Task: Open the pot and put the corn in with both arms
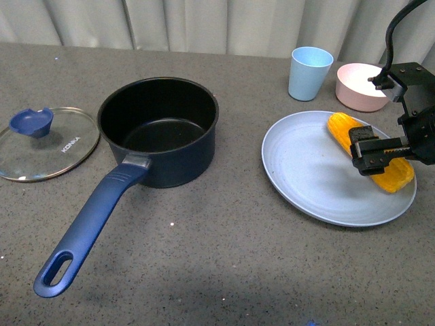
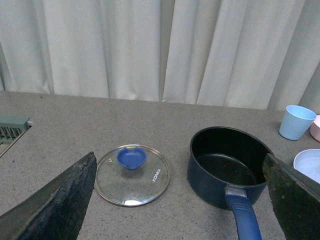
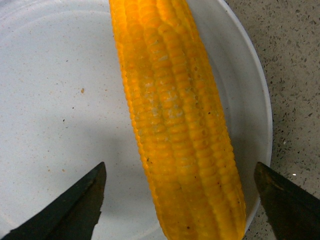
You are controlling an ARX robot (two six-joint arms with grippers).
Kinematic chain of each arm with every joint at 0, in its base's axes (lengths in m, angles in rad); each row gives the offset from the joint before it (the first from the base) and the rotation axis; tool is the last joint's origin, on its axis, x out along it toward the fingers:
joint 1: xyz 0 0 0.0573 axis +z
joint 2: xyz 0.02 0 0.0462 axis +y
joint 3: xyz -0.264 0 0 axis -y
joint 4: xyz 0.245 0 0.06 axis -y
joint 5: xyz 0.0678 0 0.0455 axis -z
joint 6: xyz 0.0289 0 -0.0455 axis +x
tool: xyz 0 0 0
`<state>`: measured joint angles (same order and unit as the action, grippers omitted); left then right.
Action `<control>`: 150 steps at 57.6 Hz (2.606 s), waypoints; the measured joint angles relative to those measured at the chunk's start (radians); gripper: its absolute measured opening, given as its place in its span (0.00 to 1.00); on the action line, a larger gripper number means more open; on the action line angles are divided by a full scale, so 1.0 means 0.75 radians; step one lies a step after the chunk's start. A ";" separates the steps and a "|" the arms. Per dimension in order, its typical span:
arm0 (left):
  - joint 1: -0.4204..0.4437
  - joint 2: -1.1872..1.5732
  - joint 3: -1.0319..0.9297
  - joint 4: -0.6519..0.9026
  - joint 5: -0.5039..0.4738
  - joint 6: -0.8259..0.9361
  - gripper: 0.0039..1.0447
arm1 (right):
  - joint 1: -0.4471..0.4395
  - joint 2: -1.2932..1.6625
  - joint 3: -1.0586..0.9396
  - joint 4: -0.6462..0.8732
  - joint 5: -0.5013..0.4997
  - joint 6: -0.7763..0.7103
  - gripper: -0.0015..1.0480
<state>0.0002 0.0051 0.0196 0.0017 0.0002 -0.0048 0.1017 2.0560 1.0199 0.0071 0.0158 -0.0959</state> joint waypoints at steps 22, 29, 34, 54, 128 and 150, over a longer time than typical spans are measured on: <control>0.000 -0.001 0.000 0.000 0.000 0.000 0.94 | 0.007 0.014 0.014 -0.021 0.002 -0.017 0.31; 0.000 -0.001 0.000 0.000 0.000 0.000 0.94 | 0.006 0.002 0.008 -0.014 -0.010 -0.051 0.23; 0.000 0.000 0.000 0.000 0.000 0.000 0.94 | 0.010 -0.032 -0.012 -0.005 -0.035 -0.089 0.20; 0.000 -0.001 0.000 0.000 0.000 0.000 0.94 | 0.171 -0.329 -0.019 -0.063 -0.351 -0.182 0.12; 0.000 -0.001 0.000 -0.001 0.000 0.000 0.94 | 0.650 0.150 0.698 -0.295 -0.232 -0.100 0.56; 0.000 -0.001 0.000 -0.001 0.000 0.000 0.94 | 0.606 -0.012 0.441 -0.045 -0.196 -0.056 0.91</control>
<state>0.0002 0.0048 0.0196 0.0013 0.0002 -0.0048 0.5564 2.0472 1.3506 -0.0265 -0.1314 -0.1383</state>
